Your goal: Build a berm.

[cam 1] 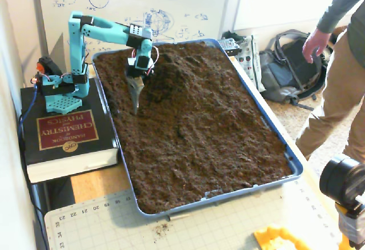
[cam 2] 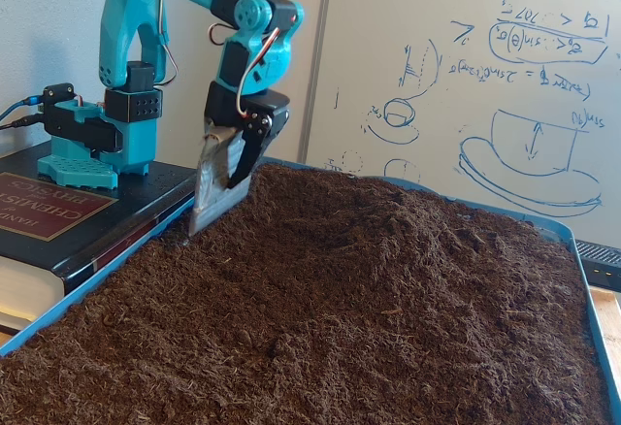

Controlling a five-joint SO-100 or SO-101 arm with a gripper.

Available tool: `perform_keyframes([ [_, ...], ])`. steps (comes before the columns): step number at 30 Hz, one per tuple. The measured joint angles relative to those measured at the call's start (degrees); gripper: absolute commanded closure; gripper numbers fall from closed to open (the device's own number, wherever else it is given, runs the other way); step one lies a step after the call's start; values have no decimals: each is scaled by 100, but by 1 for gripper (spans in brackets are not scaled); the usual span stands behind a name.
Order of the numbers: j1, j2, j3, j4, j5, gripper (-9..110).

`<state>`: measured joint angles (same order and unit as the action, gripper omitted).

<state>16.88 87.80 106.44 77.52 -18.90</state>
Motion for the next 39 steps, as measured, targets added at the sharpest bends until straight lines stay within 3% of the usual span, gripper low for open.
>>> perform_keyframes([
  [8,0,0,888,-1222,0,101],
  [14,9,0,1178,-1433,0,101],
  [28,167,-958,1160,-2259,0,101],
  [39,167,-1749,211,-2487,0,101],
])
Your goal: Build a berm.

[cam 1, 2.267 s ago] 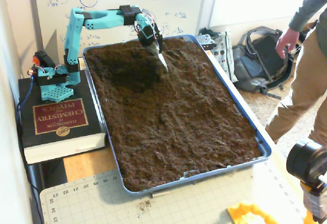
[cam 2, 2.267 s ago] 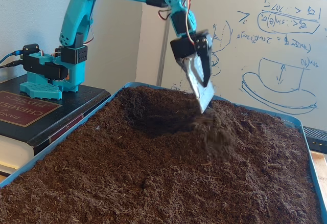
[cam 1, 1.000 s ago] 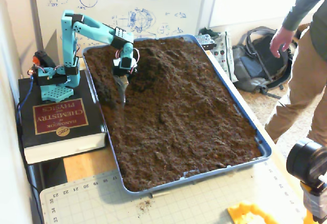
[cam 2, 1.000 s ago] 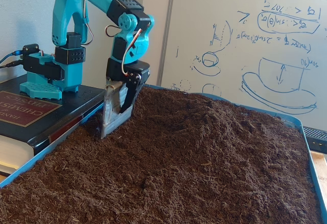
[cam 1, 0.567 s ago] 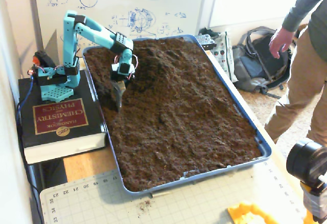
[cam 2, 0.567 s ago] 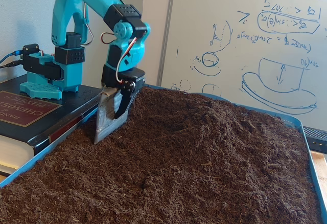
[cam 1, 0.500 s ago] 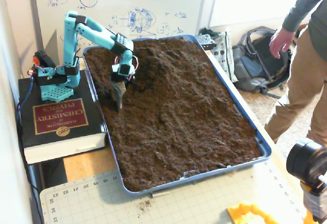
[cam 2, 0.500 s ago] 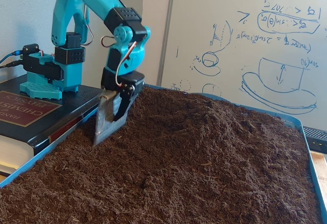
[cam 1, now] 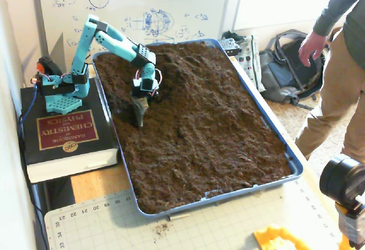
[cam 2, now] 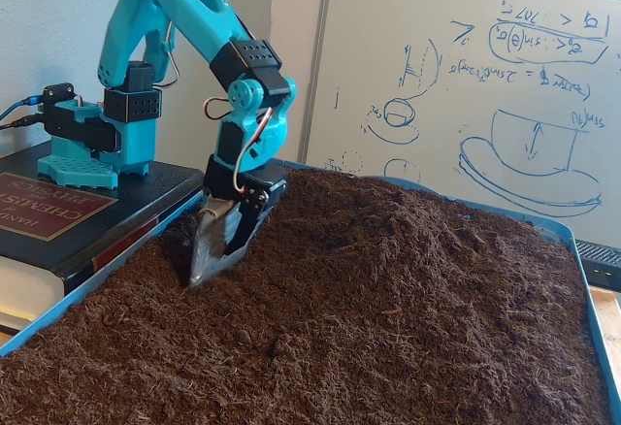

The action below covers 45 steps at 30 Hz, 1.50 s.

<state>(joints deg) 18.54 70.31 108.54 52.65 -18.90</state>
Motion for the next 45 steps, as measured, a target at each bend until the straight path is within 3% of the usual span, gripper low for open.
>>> perform_keyframes([
  [22,-185,-782,-2136,18,0,101],
  [45,-360,-501,-3032,18,0,101],
])
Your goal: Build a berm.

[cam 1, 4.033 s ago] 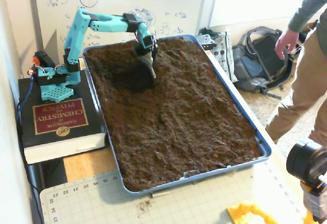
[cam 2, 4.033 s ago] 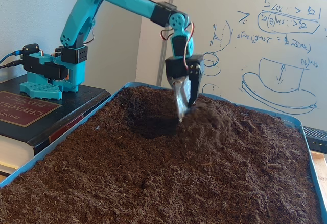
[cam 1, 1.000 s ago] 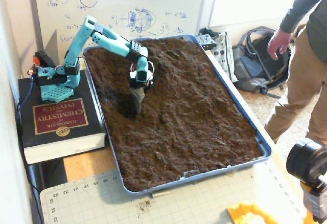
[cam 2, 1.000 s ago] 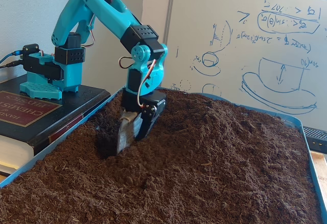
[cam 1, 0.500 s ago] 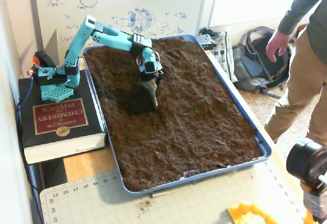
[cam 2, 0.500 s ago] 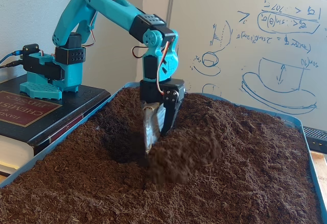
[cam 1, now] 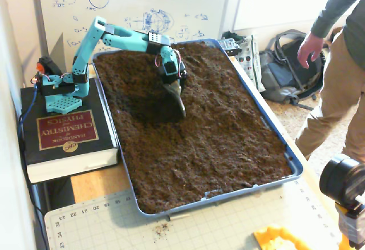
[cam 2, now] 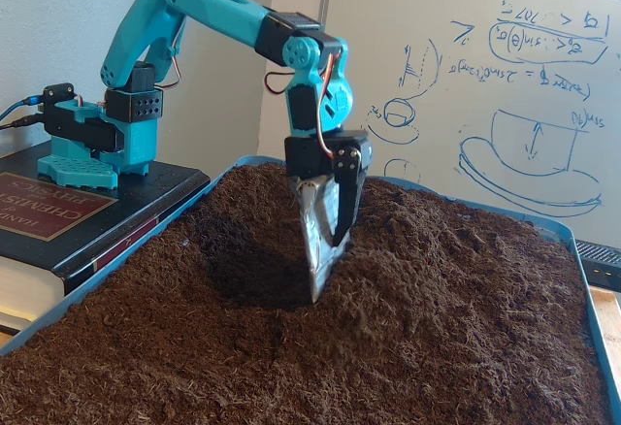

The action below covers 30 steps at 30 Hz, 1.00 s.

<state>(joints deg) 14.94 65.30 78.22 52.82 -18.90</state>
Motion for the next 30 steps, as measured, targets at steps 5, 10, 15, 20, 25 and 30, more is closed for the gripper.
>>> perform_keyframes([
  [5,-9,703,0,0,0,101],
  [10,-9,1327,0,0,0,101],
  [15,-9,1600,9,422,0,101],
  [20,-9,1626,70,1222,0,101],
  [25,35,1960,114,1538,-18,101],
  [30,483,2048,404,1916,-580,101],
])
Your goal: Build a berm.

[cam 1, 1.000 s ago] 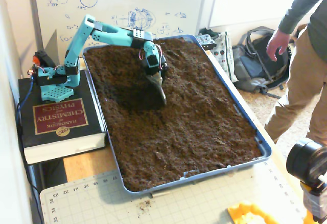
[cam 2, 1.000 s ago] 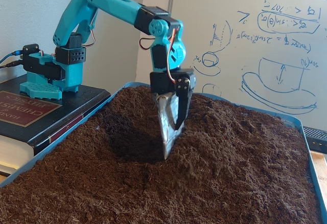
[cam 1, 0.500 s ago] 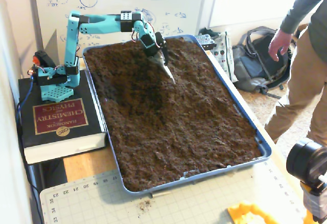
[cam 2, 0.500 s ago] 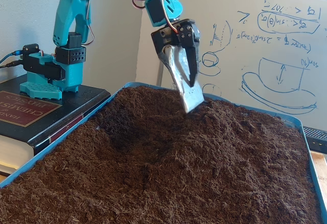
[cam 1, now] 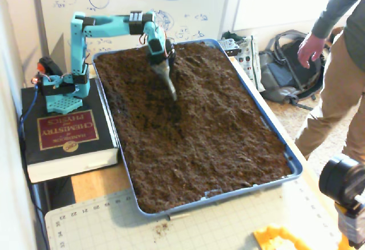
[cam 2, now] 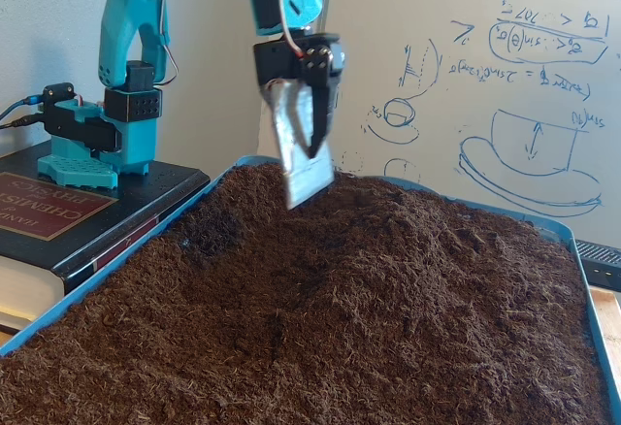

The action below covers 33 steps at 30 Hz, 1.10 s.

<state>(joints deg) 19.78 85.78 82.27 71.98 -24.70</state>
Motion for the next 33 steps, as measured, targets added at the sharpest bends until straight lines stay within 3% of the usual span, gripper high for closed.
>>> perform_keyframes([
  [9,1011,-272,844,308,-1002,101],
  [33,1397,-1881,1230,-554,-1037,101],
])
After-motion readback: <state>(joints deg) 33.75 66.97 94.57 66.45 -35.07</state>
